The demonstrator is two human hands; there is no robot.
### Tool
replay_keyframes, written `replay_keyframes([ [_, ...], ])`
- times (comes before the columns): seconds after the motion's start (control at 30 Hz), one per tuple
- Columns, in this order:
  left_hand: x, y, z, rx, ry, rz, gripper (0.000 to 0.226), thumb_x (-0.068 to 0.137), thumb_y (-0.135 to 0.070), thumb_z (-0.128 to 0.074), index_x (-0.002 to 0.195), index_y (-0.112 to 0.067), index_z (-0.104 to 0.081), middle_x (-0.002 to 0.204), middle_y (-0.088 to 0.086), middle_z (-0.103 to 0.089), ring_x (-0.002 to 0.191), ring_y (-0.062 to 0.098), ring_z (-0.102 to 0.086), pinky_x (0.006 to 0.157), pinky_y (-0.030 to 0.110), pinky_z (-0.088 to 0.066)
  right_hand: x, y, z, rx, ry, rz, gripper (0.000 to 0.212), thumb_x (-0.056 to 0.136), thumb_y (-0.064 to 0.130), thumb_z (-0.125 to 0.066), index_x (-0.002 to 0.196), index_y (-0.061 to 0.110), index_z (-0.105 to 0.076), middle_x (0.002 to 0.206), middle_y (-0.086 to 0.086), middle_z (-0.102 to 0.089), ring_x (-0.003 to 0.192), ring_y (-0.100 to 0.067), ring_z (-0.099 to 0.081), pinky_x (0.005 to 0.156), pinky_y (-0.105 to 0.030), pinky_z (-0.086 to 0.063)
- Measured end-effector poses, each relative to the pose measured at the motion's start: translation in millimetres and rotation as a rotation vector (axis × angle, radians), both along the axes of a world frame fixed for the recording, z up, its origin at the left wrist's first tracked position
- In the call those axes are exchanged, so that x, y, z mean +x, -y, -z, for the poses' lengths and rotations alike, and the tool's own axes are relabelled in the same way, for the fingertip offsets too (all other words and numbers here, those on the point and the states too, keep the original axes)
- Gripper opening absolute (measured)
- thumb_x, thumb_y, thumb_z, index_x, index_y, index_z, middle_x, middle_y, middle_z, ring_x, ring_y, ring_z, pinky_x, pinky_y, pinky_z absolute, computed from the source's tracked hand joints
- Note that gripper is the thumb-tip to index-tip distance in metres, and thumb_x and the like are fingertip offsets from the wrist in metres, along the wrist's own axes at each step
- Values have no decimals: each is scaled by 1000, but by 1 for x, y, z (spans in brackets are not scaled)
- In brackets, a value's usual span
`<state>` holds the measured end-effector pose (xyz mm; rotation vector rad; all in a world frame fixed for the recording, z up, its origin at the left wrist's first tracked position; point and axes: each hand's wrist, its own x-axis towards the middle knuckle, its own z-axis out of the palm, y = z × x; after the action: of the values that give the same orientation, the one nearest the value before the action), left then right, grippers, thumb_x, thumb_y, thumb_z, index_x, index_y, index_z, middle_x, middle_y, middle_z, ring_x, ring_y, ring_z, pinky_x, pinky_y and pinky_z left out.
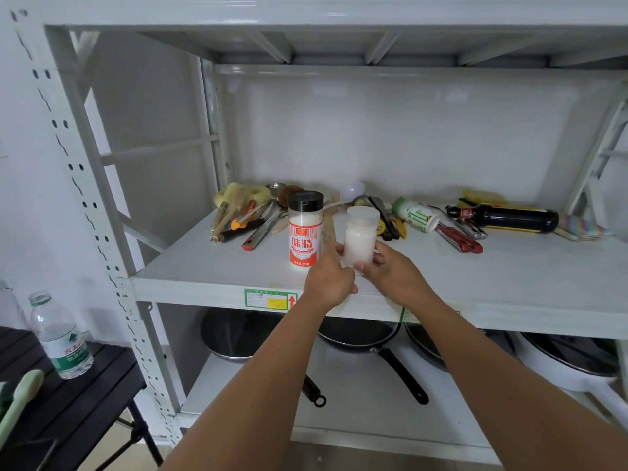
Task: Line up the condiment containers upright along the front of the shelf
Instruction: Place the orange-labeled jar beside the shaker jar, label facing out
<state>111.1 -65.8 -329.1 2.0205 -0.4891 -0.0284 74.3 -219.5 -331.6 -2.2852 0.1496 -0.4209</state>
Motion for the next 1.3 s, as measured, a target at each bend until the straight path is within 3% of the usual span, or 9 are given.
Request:
replay_keyframes([
  [0.17, -1, 0, -1, -21, 15, 18, 57, 98, -13, -60, 149, -18, -36, 142, 1, -54, 64, 12, -72, 87, 46, -60, 3, 4, 4, -152, 27, 77, 62, 80, 69, -67, 128, 30, -64, 107, 0, -63, 106, -22, -56, 87, -40, -51],
  [0.27, -1, 1, -2, -16, 24, 16, 59, 97, -14, -61, 151, -18, -38, 140, 0, -55, 64, 12, -71, 86, 45, -61, 2, 3, 3, -83, 76, 72, 62, 79, 55, -81, 130, 23, -66, 106, 4, -66, 93, -12, -58, 75, -28, -46],
  [0.47, -2, -1, -2, -23, -28, 10, 55, 91, -4, -59, 142, -17, -40, 139, 4, -55, 79, 20, -75, 90, 49, -59, -1, 5, 2, 16, 63, -10, 69, 92, 31, -78, 153, 22, -49, 142, 1, -66, 130, -16, -60, 99, -29, -41],
  [0.6, -3, -1, -4, -26, -29, 25, 63, 93, -6, -61, 149, -17, -35, 147, 3, -51, 78, 20, -74, 88, 48, -60, 1, 3, 2, -58, 61, 65, 72, 85, 48, -81, 147, 24, -53, 124, 1, -64, 114, -16, -61, 94, -34, -49],
  [0.7, -3, -1, -3, -9, -16, 22, 69, 92, -4, -60, 154, -18, -34, 150, 2, -50, 77, 19, -74, 89, 48, -60, 2, 2, 2, -31, 57, 77, 64, 87, 42, -81, 143, 25, -55, 114, 5, -64, 107, -15, -62, 87, -33, -48],
  [0.87, -5, -4, -3, -5, 8, 11, 70, 88, -2, -59, 153, -19, -40, 152, 2, -52, 102, 29, -72, 94, 48, -58, 1, 5, 3, -23, 78, 52, 55, 98, 29, -71, 149, 23, -53, 128, 7, -68, 117, -14, -63, 99, -34, -48],
  [1.0, -10, -4, -5, -11, 13, 3, 63, 93, -5, -60, 151, -17, -42, 145, 4, -58, 80, 16, -75, 95, 46, -57, 2, 6, 2, -67, 44, 32, 63, 90, 46, -76, 147, 28, -55, 126, 6, -67, 111, -13, -63, 92, -35, -51],
  [1.13, -13, -6, -8, -17, 7, 20, 55, 93, -4, -57, 146, -14, -43, 146, 6, -56, 74, 16, -74, 93, 46, -58, 6, 5, 3, -140, 46, 70, 47, 91, 49, -72, 131, 27, -63, 112, -2, -65, 95, -14, -63, 75, -30, -47],
  [1.3, -10, -8, -7, -30, 4, -21, 62, 92, -2, -60, 150, -16, -43, 150, 5, -52, 78, 18, -75, 87, 42, -61, 4, 0, 3, -148, 43, 39, 43, 100, 40, -63, 141, 31, -54, 126, 3, -69, 114, -20, -66, 99, -46, -54],
])
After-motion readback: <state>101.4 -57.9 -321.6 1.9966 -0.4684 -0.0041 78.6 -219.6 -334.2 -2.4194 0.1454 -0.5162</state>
